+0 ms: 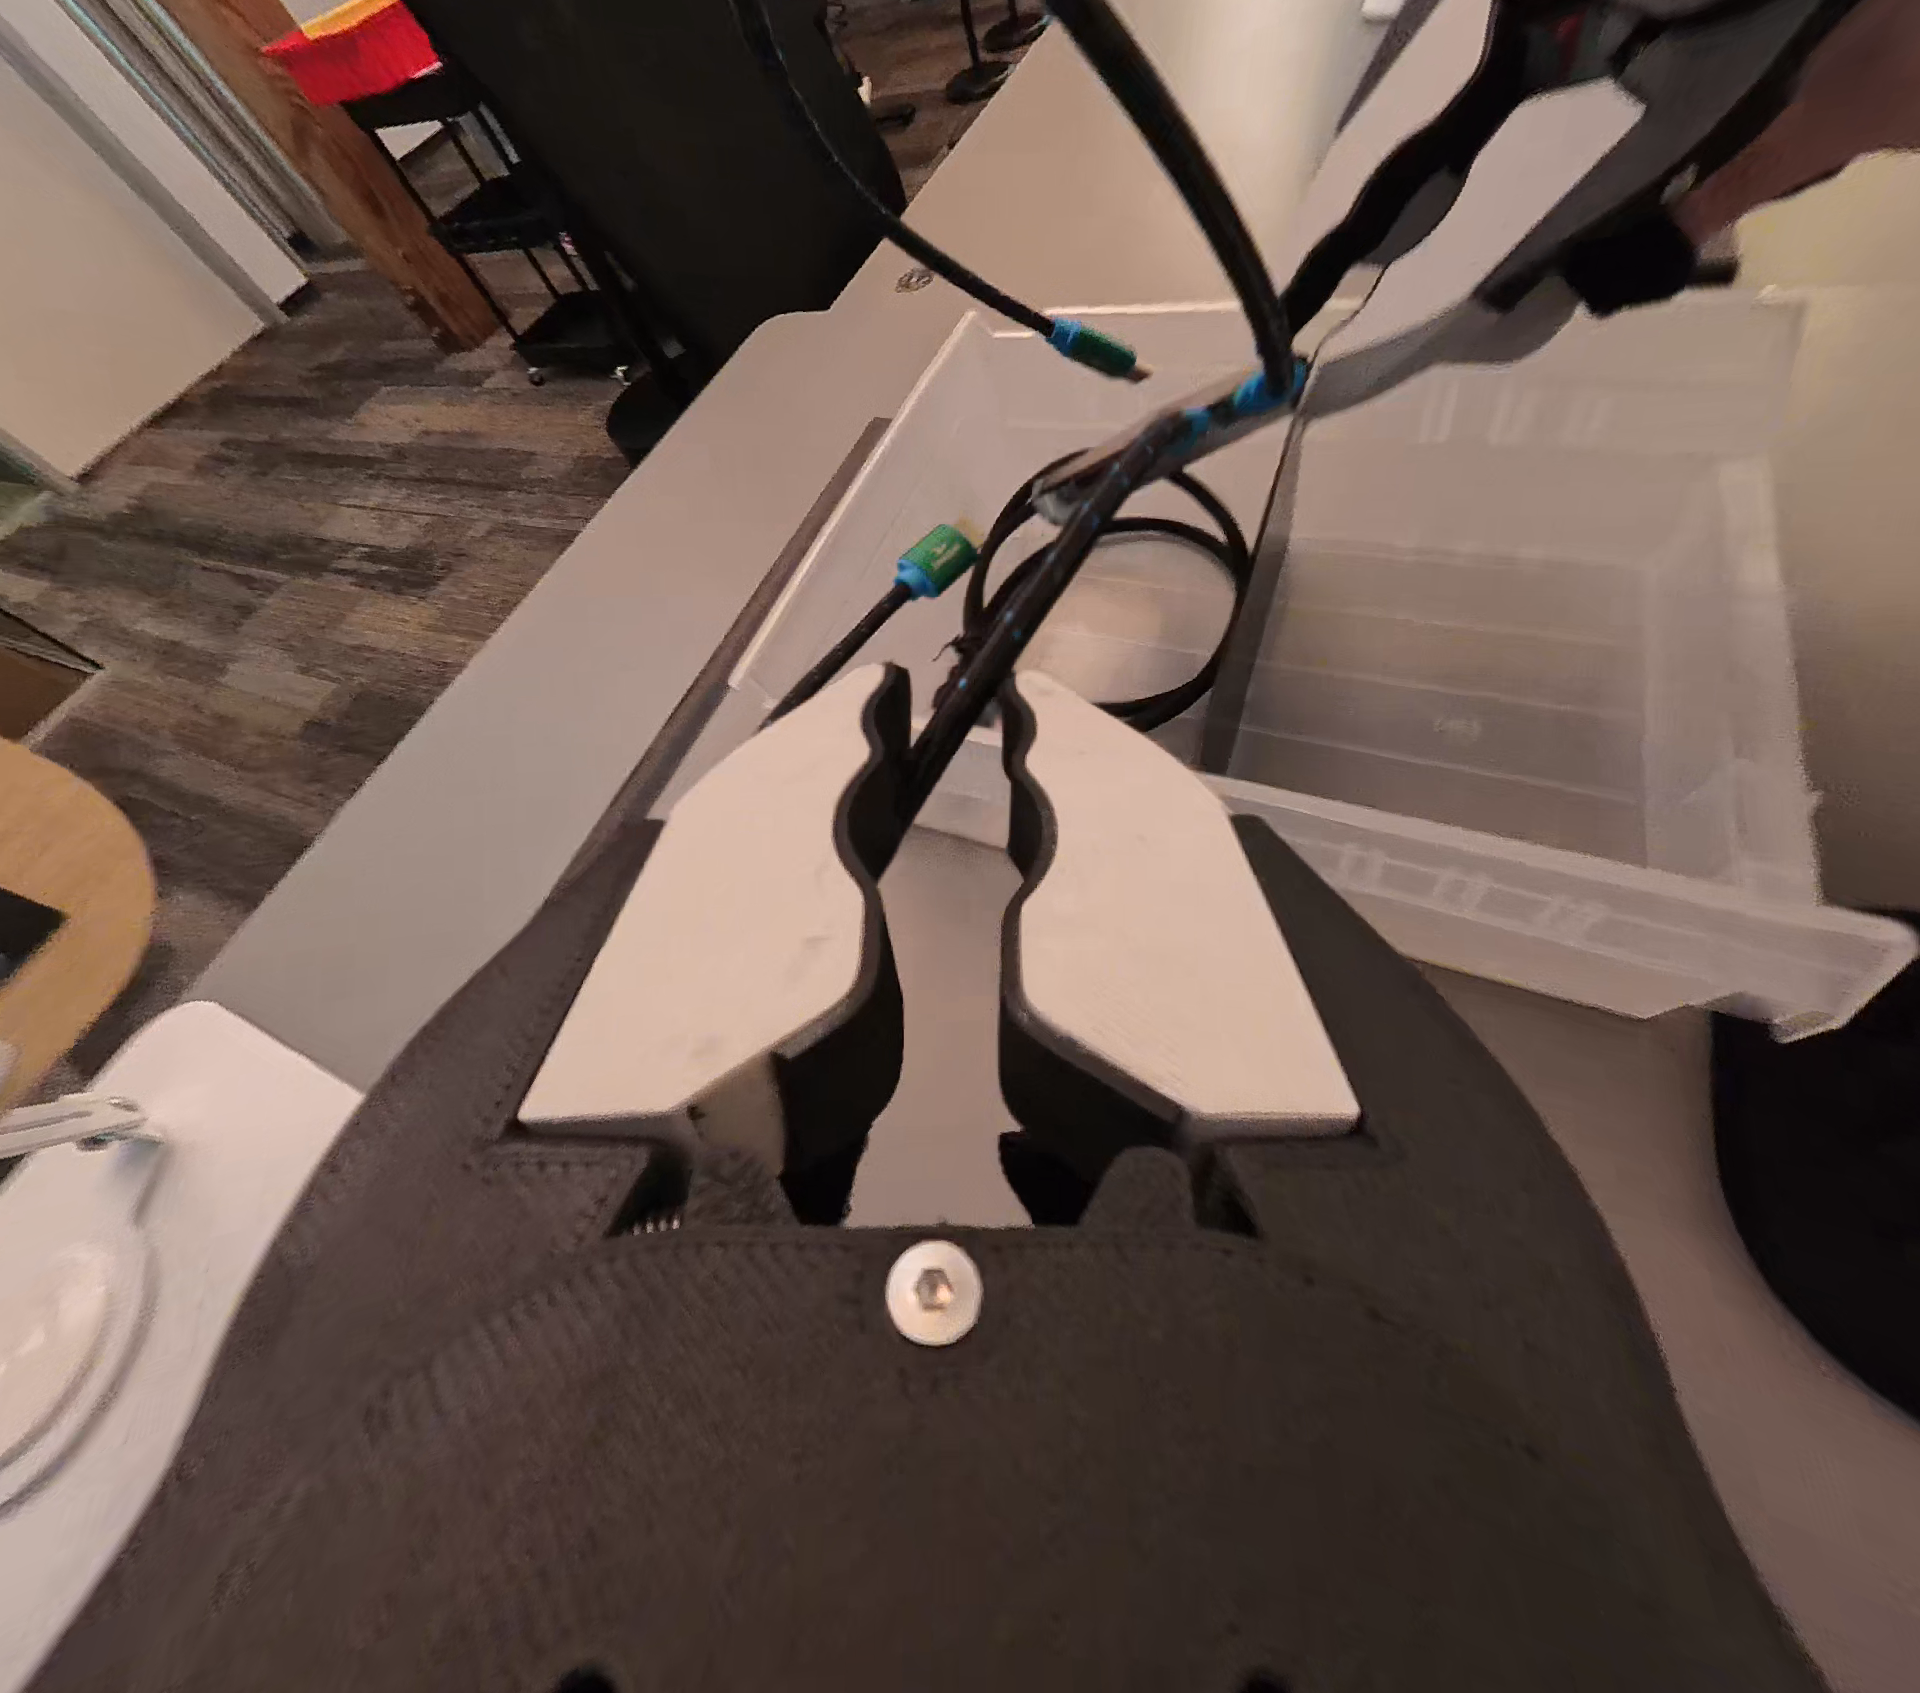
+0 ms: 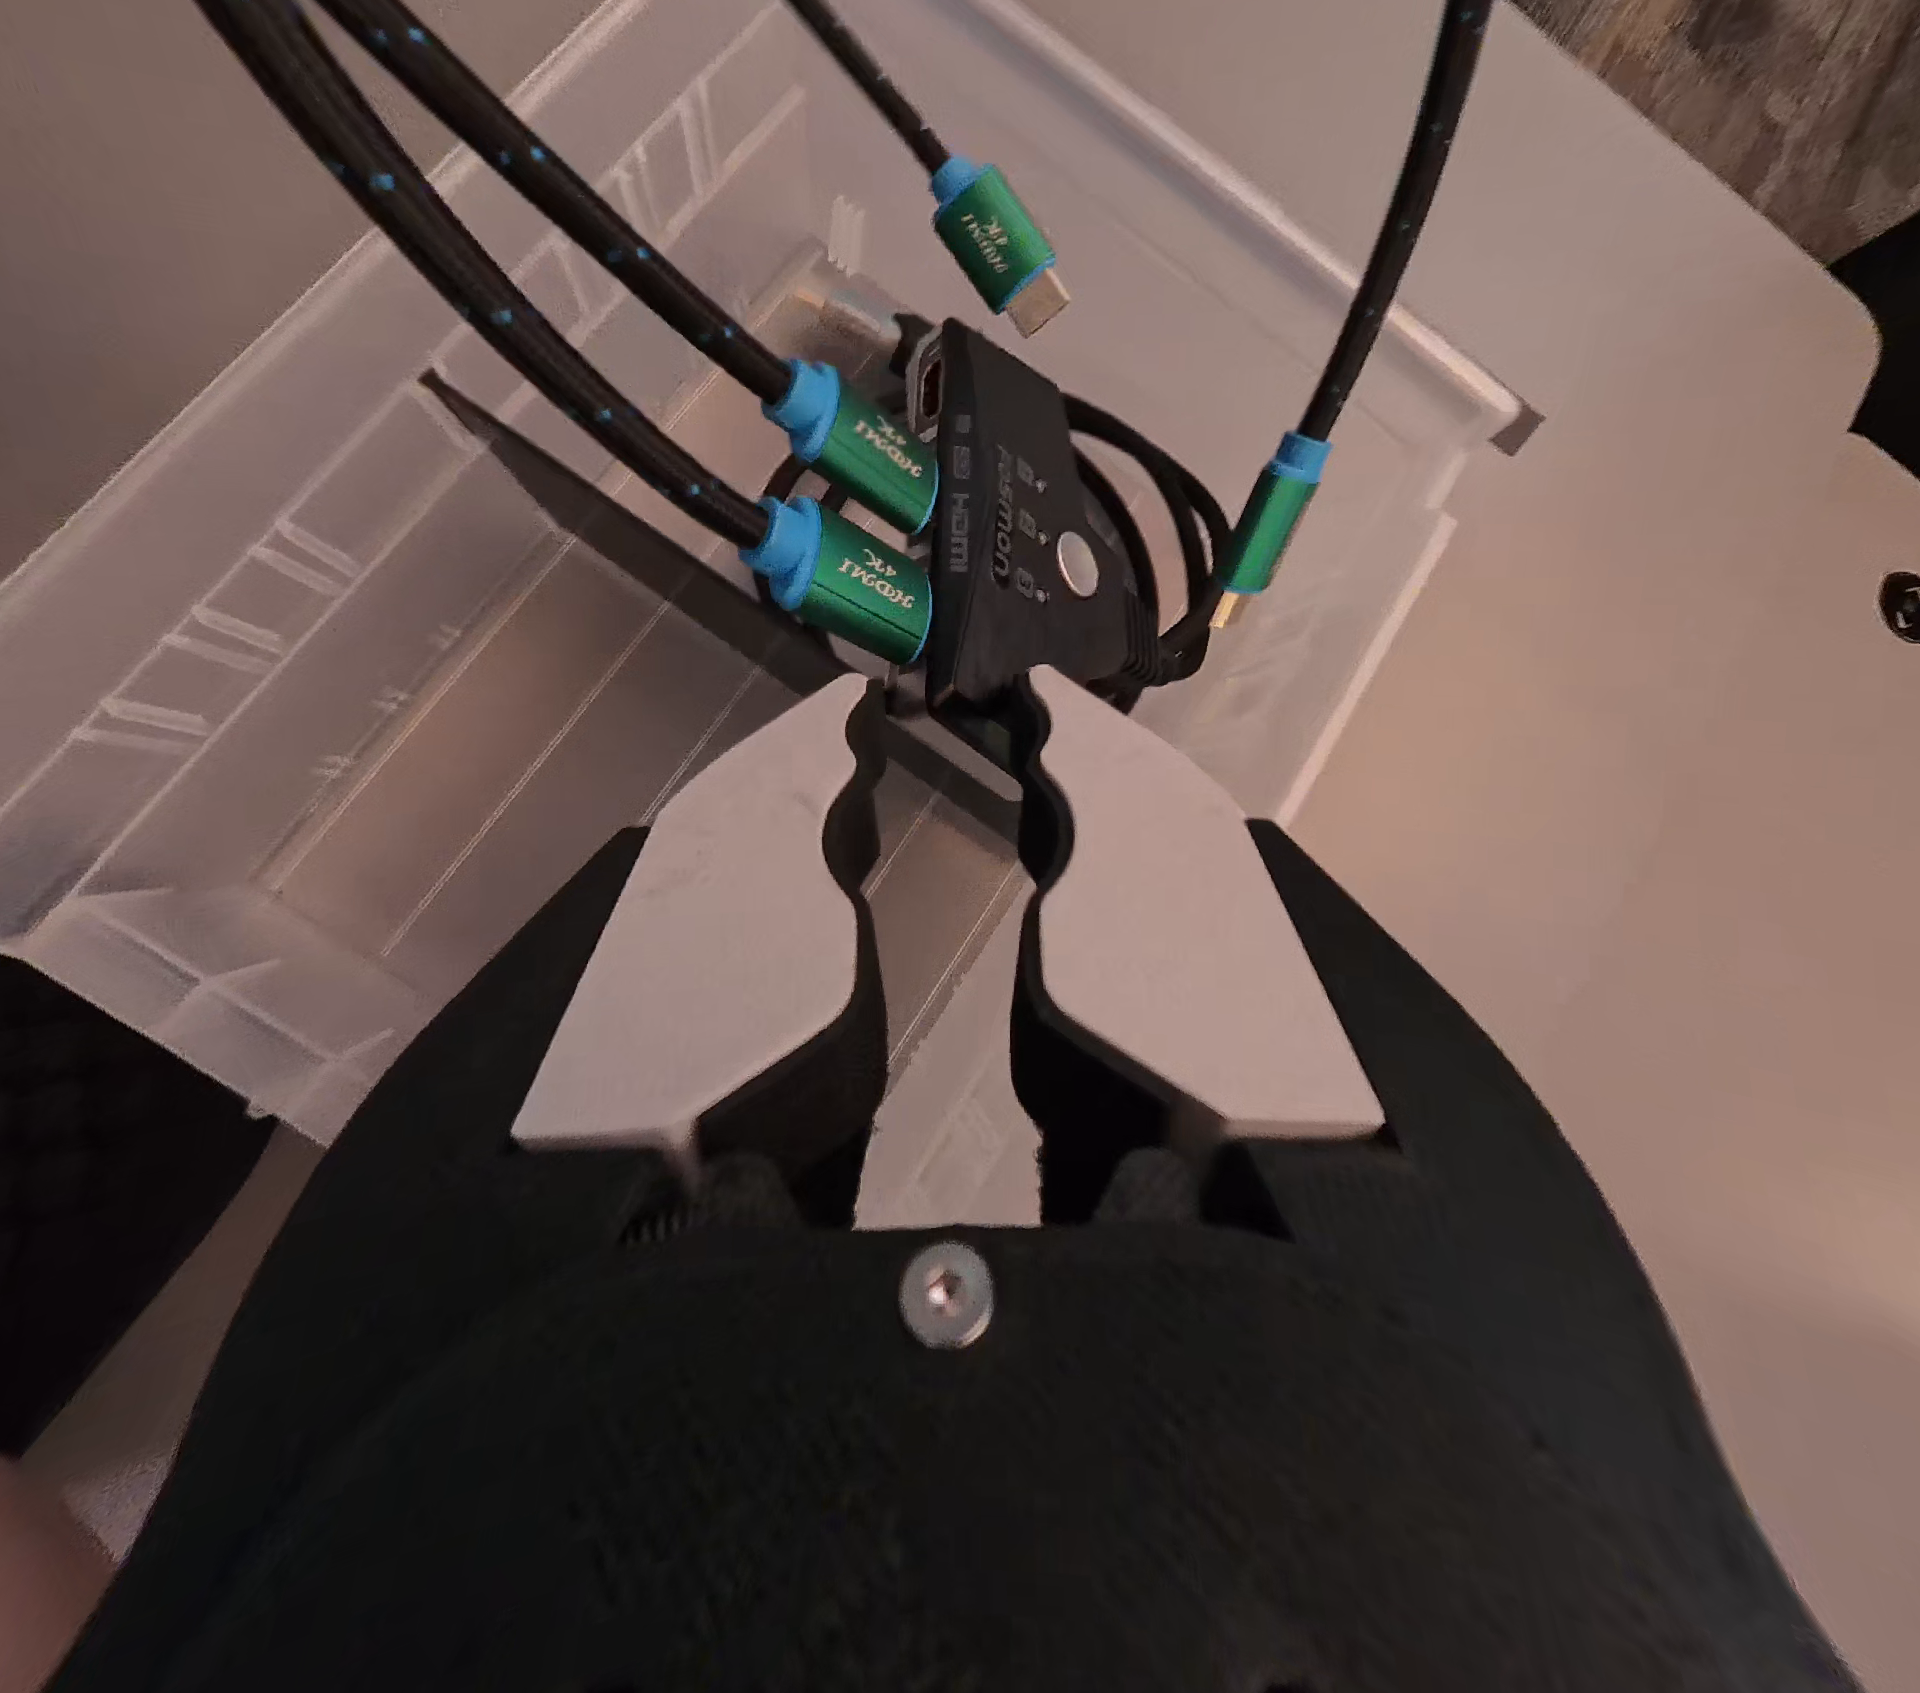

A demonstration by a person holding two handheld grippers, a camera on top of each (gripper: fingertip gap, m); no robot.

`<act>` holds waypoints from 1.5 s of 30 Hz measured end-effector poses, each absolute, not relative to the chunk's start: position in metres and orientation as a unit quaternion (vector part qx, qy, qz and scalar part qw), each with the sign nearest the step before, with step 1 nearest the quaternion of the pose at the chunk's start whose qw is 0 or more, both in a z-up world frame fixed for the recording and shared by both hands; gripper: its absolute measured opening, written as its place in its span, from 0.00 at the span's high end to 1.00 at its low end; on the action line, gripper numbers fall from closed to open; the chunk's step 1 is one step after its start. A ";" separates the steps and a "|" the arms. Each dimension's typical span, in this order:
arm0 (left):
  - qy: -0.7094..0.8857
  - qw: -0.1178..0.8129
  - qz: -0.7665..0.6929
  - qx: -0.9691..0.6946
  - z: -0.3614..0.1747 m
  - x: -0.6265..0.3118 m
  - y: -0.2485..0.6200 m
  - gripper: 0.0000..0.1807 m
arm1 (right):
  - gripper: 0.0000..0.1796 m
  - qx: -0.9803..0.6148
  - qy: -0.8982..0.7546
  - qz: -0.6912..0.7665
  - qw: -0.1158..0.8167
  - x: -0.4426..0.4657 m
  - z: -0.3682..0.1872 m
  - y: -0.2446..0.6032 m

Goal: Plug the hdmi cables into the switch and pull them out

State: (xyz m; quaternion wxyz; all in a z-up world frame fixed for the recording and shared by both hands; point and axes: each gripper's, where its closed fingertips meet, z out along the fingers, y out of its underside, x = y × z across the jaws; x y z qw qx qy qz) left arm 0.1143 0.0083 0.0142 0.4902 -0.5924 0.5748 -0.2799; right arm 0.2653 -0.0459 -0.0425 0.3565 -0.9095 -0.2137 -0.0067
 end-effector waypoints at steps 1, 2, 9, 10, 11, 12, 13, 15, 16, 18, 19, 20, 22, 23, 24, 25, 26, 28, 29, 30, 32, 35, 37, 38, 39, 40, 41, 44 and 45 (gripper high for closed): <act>0.571 0.481 -0.291 -0.598 0.014 0.114 0.009 0.91 | 0.87 -0.912 -0.221 -0.008 0.346 0.262 -0.045 -0.046; 0.570 0.472 -0.293 -0.606 0.012 0.112 0.010 0.88 | 0.87 -0.913 -0.225 -0.007 0.339 0.260 -0.047 -0.046; 0.531 0.478 -0.261 -0.649 0.043 0.081 0.006 0.71 | 0.88 -0.927 -0.199 0.029 0.316 0.256 -0.055 -0.045; 0.524 0.478 -0.256 -0.657 0.048 0.076 0.001 0.69 | 0.89 -0.929 -0.197 0.030 0.312 0.255 -0.056 -0.045; 0.520 0.474 -0.252 -0.665 0.049 0.071 -0.006 0.69 | 0.89 -0.930 -0.195 0.032 0.309 0.255 -0.057 -0.045; 0.520 0.463 -0.252 -0.673 0.048 0.067 -0.015 0.69 | 0.89 -0.931 -0.193 0.035 0.307 0.254 -0.058 -0.044; 0.522 0.448 -0.257 -0.679 0.045 0.065 -0.025 0.69 | 0.89 -0.932 -0.191 0.040 0.307 0.253 -0.058 -0.044; 0.521 0.422 -0.280 -0.687 0.036 0.070 -0.043 0.66 | 0.89 -0.932 -0.184 0.052 0.309 0.251 -0.058 -0.042; 0.511 0.416 -0.297 -0.691 0.031 0.076 -0.048 0.65 | 0.90 -0.932 -0.180 0.056 0.309 0.250 -0.058 -0.041; 0.492 0.403 -0.308 -0.708 0.012 0.089 -0.050 0.61 | 1.00 -0.927 -0.179 0.070 0.321 0.245 -0.053 -0.037; 0.486 0.394 -0.313 -0.715 0.000 0.097 -0.052 0.57 | 1.00 -0.927 -0.175 0.064 0.325 0.247 -0.053 -0.034; 0.488 0.383 -0.317 -0.717 -0.012 0.104 -0.054 0.58 | 1.00 -0.929 -0.180 0.063 0.316 0.245 -0.056 -0.034; 0.493 0.371 -0.318 -0.720 -0.031 0.113 -0.055 0.59 | 0.99 -0.925 -0.206 0.053 0.315 0.242 -0.058 -0.034; 0.490 0.377 -0.310 -0.723 -0.035 0.114 -0.050 0.59 | 0.98 -0.922 -0.217 0.042 0.318 0.242 -0.057 -0.034; 0.484 0.392 -0.301 -0.722 -0.034 0.112 -0.042 0.60 | 0.97 -0.918 -0.228 0.037 0.321 0.240 -0.056 -0.035; 0.472 0.415 -0.296 -0.719 -0.028 0.108 -0.032 0.61 | 0.96 -0.913 -0.235 0.033 0.332 0.239 -0.052 -0.034; 0.456 0.439 -0.293 -0.717 -0.019 0.102 -0.021 0.63 | 0.95 -0.907 -0.237 0.028 0.346 0.240 -0.048 -0.032; 0.418 0.465 -0.289 -0.724 -0.006 0.085 0.005 0.66 | 0.93 -0.902 -0.222 0.028 0.369 0.243 -0.039 -0.028; 0.402 0.462 -0.283 -0.738 -0.006 0.074 0.020 0.66 | 0.91 -0.903 -0.211 0.030 0.372 0.247 -0.039 -0.028; 0.388 0.447 -0.277 -0.757 -0.011 0.062 0.036 0.65 | 0.90 -0.907 -0.200 0.028 0.369 0.252 -0.041 -0.030; 0.372 0.399 -0.292 -0.786 -0.027 0.044 0.059 0.64 | 0.87 -0.916 -0.183 0.020 0.356 0.264 -0.048 -0.035; 0.370 0.324 -0.358 -0.794 -0.053 0.041 0.079 0.67 | 0.87 -0.922 -0.165 0.025 0.349 0.274 -0.057 -0.038; 0.395 0.278 -0.379 -0.789 -0.070 0.052 0.082 0.69 | 0.87 -0.926 -0.139 0.033 0.350 0.281 -0.059 -0.037; 0.412 0.261 -0.370 -0.791 -0.080 0.058 0.083 0.68 | 0.87 -0.927 -0.129 0.037 0.350 0.283 -0.060 -0.037; 0.428 0.248 -0.358 -0.792 -0.088 0.063 0.084 0.68 | 0.87 -0.927 -0.125 0.036 0.352 0.286 -0.060 -0.038; 0.442 0.241 -0.337 -0.796 -0.097 0.066 0.086 0.66 | 0.87 -0.926 -0.123 0.032 0.355 0.289 -0.060 -0.039; 0.457 0.231 -0.320 -0.797 -0.104 0.069 0.085 0.64 | 0.87 -0.925 -0.118 0.024 0.359 0.293 -0.060 -0.039; 0.487 0.190 -0.305 -0.796 -0.121 0.077 0.076 0.70 | 0.87 -0.929 -0.090 0.019 0.359 0.306 -0.062 -0.044; 0.496 0.181 -0.309 -0.791 -0.124 0.080 0.073 0.77 | 0.87 -0.931 -0.076 0.021 0.357 0.311 -0.064 -0.044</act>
